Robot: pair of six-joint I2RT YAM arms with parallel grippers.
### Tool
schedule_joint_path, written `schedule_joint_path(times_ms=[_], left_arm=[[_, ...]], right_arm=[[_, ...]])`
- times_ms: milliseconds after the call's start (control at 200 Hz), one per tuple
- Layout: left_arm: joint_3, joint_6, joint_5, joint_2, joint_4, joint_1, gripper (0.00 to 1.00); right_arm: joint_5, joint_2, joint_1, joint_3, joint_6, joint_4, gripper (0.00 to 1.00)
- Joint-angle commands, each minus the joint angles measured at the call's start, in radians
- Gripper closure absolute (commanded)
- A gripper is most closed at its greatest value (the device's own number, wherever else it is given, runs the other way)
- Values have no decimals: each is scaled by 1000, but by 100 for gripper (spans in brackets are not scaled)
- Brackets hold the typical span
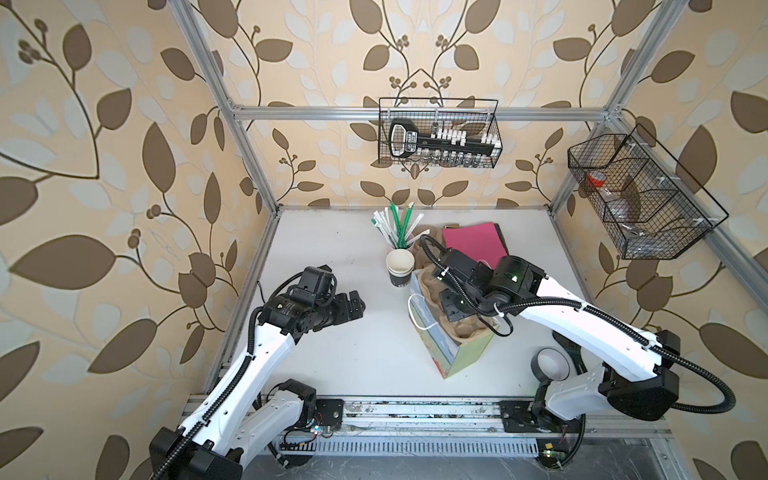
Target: Pack the takeout coffee
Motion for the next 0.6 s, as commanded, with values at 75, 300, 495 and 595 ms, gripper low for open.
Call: schedule_joint_path(times_ms=[75, 300, 495, 595], left_arm=[[12, 18, -8, 1, -14, -7, 1], [12, 18, -5, 7, -14, -7, 1], [12, 18, 0, 15, -12, -7, 1], [12, 18, 3, 17, -12, -7, 1]], right_arm=[[-5, 0, -13, -27, -37, 48, 70], [-15, 14, -40, -72, -64, 92, 69], [-23, 23, -49, -8, -66, 64, 70], [-12, 24, -48, 47, -61, 42, 70]])
